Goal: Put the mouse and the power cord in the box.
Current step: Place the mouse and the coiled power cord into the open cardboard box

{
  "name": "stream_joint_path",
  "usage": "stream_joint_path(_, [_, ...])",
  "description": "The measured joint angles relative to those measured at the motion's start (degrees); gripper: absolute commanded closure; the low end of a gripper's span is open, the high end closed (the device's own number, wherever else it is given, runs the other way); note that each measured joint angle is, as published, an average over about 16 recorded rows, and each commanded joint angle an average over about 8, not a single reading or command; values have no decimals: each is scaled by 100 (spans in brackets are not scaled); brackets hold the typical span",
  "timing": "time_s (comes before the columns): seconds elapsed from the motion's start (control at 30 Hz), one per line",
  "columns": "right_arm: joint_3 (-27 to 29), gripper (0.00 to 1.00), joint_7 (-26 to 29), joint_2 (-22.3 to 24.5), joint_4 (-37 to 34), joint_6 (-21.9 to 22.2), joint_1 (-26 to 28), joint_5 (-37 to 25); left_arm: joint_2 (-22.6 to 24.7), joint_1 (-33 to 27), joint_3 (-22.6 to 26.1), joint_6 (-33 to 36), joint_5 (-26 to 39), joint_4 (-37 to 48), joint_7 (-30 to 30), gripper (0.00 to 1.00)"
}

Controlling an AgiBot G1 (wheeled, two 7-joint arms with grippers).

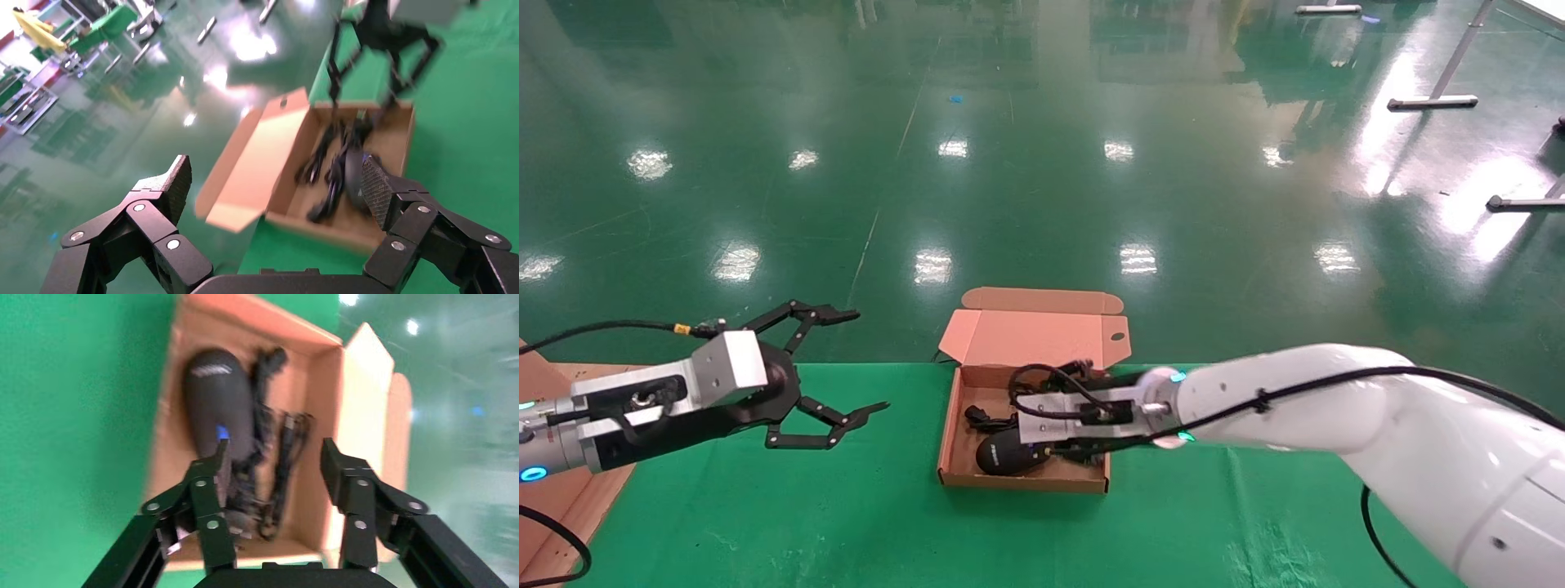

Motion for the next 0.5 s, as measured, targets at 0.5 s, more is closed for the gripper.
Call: stream_joint_path(0.5, [1509,0,452,1069,896,-1238,-818,1189,-395,634,-644,165,-168,-1607,-1631,0])
